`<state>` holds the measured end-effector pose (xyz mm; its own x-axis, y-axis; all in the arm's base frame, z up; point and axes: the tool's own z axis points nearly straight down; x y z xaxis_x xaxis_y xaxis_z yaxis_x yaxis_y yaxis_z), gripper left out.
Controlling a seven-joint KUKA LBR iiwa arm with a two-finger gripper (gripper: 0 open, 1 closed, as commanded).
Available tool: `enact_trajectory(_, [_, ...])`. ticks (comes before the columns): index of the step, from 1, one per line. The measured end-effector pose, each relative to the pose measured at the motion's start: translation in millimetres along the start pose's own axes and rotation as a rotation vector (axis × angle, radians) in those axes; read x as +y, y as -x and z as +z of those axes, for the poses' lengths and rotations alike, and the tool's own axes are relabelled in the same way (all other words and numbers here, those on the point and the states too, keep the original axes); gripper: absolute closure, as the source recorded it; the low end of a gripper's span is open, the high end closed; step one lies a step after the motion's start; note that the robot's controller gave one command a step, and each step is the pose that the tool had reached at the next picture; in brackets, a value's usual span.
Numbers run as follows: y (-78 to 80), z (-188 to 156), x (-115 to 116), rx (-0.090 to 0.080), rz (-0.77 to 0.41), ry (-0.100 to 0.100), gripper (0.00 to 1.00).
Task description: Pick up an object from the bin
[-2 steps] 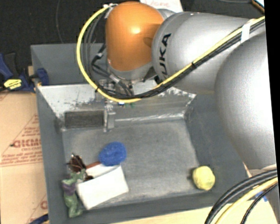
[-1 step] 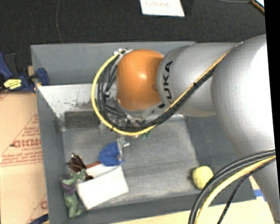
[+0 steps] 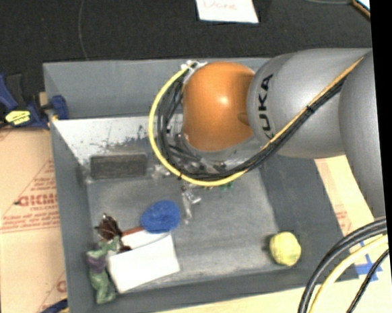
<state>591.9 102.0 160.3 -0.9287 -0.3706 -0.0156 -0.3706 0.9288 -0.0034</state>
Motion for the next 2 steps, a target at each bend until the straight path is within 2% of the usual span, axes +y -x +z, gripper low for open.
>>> enact_trajectory(1, [5.8,50.3,7.4,0.009,0.032,0.004,0.00])
enact_trajectory(2, [13.0,89.6,1.6,-0.005,-0.040,0.000,0.00])
